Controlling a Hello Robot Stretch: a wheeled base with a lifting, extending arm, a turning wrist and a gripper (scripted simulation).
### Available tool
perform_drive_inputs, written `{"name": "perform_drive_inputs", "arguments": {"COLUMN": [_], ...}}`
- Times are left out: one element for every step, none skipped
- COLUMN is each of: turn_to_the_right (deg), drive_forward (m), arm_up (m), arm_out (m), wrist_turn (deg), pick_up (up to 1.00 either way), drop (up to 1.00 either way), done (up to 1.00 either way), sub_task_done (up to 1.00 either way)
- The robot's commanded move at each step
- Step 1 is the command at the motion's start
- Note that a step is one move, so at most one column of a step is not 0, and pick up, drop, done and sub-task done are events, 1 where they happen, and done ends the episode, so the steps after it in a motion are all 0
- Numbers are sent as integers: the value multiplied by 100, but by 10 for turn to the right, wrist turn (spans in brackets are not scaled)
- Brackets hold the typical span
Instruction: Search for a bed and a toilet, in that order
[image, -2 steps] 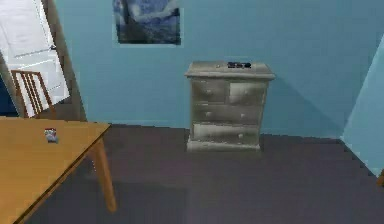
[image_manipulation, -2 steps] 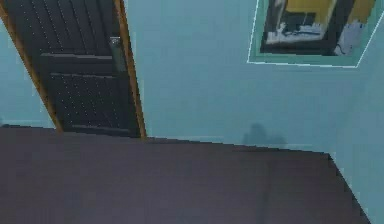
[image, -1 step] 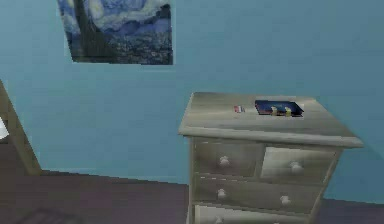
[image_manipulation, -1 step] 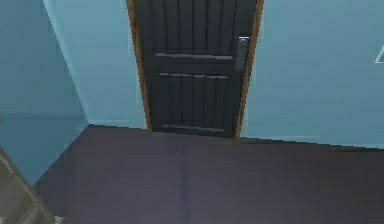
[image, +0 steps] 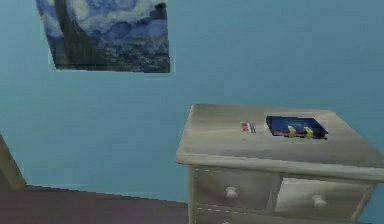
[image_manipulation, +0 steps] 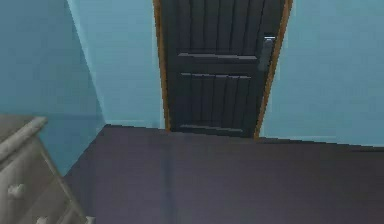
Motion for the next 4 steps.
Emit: {"name": "perform_drive_inputs", "arguments": {"turn_to_the_right": [-450, 0, 0, -360], "drive_forward": [0, 100, 30, 0], "arm_up": [0, 0, 0, 0], "arm_out": [0, 0, 0, 0], "wrist_turn": [0, 0, 0, 0], "pick_up": [0, 0, 0, 0], "drop": [0, 0, 0, 0], "done": [0, 0, 0, 0], "sub_task_done": [0, 0, 0, 0]}}
